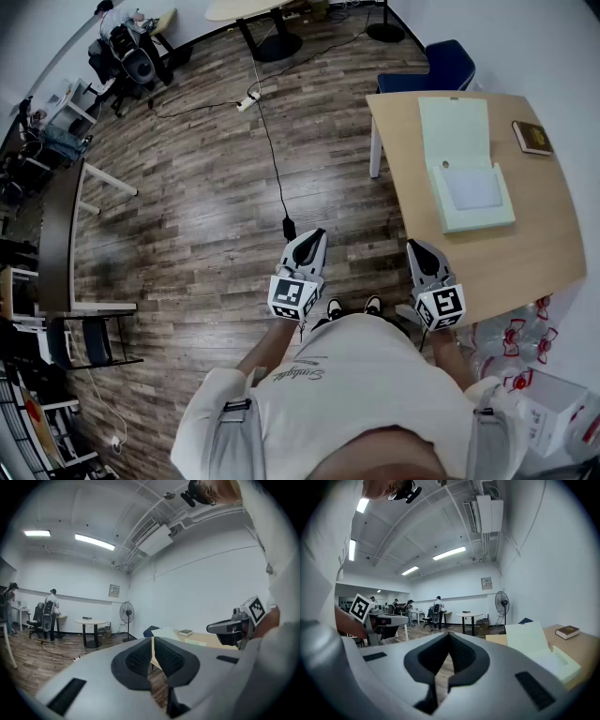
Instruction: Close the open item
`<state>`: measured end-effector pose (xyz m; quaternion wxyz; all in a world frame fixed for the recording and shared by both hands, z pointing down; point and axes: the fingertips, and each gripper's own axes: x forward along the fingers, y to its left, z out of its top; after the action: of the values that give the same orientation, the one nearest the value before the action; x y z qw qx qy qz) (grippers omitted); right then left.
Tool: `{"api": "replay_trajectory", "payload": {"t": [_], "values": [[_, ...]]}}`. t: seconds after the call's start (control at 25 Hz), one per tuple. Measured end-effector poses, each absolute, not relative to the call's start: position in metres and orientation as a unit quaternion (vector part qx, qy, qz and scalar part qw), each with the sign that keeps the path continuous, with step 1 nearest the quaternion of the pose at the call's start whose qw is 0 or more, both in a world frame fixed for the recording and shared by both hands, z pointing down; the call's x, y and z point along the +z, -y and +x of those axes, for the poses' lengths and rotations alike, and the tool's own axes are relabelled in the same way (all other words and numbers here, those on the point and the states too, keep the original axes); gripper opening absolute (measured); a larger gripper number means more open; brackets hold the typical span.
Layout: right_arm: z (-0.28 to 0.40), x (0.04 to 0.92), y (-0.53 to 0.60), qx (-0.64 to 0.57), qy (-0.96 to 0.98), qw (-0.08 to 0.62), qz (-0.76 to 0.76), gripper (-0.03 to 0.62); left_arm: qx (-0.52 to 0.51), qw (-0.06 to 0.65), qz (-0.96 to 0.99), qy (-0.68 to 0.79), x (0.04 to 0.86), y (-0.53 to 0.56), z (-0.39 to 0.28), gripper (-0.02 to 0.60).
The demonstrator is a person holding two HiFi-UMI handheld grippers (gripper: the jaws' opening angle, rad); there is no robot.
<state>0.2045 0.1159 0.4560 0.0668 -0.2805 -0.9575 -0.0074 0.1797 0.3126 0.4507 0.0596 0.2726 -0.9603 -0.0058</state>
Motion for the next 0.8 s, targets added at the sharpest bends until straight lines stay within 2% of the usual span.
{"api": "replay_trajectory", "payload": {"t": [0.6,0.8], "values": [[0.186,0.441,-0.130,-0.020,0.966,0.050,-0.254,-0.005,-0.016,0.059,0.263,0.963,0.450,-0.356,0.165,0.028],[0.186,0.447,-0.139,-0.012,0.972,0.066,-0.227,-0.005,-0.050,0.073,0.268,0.959,0.461,-0.374,0.163,0.028]]}}
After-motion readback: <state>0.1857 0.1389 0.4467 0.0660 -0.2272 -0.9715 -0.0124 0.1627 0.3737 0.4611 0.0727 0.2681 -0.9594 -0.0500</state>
